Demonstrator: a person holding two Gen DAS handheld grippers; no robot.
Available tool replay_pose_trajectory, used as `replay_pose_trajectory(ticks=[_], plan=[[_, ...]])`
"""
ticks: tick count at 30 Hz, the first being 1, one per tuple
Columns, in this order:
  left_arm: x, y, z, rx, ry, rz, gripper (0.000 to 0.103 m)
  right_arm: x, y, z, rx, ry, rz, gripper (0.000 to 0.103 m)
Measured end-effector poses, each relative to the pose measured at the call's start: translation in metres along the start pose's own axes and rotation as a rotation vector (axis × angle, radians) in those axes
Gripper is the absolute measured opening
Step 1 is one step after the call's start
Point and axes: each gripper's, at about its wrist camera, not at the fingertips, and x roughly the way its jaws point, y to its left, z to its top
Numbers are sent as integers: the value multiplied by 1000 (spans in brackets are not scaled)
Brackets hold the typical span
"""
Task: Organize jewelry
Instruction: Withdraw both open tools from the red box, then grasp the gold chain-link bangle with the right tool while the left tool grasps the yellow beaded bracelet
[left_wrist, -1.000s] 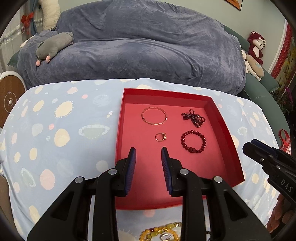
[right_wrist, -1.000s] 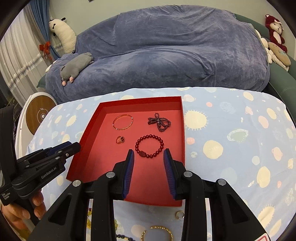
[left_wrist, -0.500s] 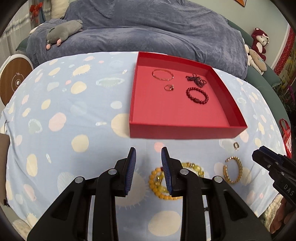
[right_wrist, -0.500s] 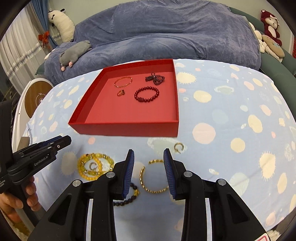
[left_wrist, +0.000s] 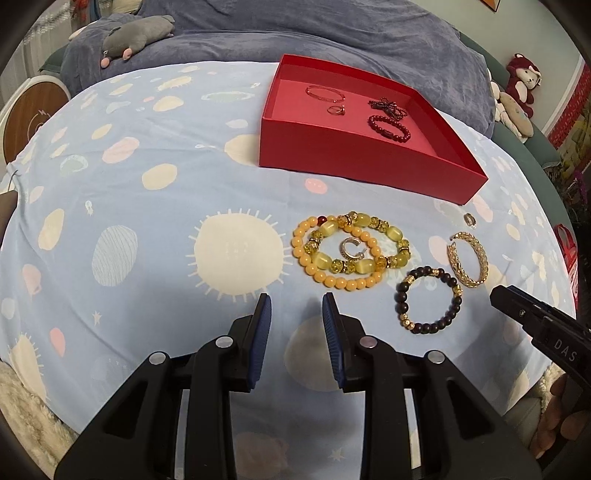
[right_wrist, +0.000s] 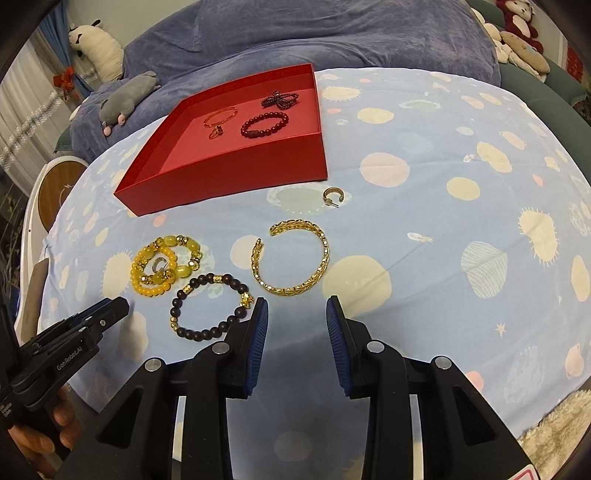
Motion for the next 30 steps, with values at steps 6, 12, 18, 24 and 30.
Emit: replay_pose_trajectory(ticks=[6, 12, 18, 24, 30], plan=[[-2, 1, 1, -14, -15, 5, 33, 9, 9, 8, -27, -19, -24, 61], [-3, 7, 1, -31, -18, 5, 34, 29, 16, 20, -43, -9, -46, 61], [-1, 5, -1, -32, -9, -3, 35, 41, 19, 24, -61, -5, -74, 61], [0, 4, 0, -39, -5, -6, 35, 40, 22, 21, -94, -8, -94, 54], [1, 1, 7, -36, -14, -11, 37, 29, 20, 12, -65, -15, -84, 54]])
